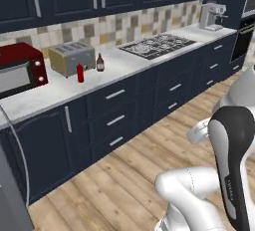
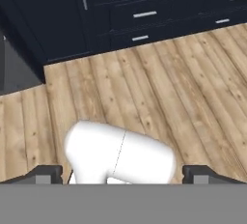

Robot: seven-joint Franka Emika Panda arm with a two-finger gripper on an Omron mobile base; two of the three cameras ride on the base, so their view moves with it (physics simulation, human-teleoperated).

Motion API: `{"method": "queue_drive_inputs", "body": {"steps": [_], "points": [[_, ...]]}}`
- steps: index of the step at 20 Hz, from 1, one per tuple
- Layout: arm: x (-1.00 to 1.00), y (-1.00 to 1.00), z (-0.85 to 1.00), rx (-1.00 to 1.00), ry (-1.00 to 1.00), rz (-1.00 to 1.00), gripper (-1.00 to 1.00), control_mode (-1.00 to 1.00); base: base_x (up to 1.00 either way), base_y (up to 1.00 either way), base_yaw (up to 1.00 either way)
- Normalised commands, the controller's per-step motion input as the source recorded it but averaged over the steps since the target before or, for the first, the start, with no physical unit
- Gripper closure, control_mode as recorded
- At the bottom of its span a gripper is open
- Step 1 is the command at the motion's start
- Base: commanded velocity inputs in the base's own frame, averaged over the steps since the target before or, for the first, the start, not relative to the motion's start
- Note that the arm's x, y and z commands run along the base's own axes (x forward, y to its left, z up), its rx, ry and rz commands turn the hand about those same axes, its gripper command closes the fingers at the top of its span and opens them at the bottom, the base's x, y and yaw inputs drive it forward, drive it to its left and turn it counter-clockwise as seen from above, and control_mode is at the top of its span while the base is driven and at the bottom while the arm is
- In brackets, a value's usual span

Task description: Place the ketchup and ketchup from the counter to the top shelf of the fridge. If the existing items in the fridge are on the top shelf, move them to other shelves.

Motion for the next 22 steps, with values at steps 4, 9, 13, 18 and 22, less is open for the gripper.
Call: {"method": "queue_drive_inputs", "body": {"steps": [4,9,13,18,22], "points": [[0.00,0.00,0.00,0.00,0.00,0.00,-1.00,1.00,0.98,-0.07,0.00],[0.00,0.00,0.00,0.00,0.00,0.00,-1.00,1.00,1.00,0.00,0.04],[0.00,0.00,0.00,0.00,0.00,0.00,-1.00,1.00,1.00,0.00,0.06],[0.00,0.00,0.00,0.00,0.00,0.00,-1.00,1.00,0.81,0.00,0.16],[0.00,0.00,0.00,0.00,0.00,0.00,-1.00,1.00,0.21,-0.07,0.40]]}}
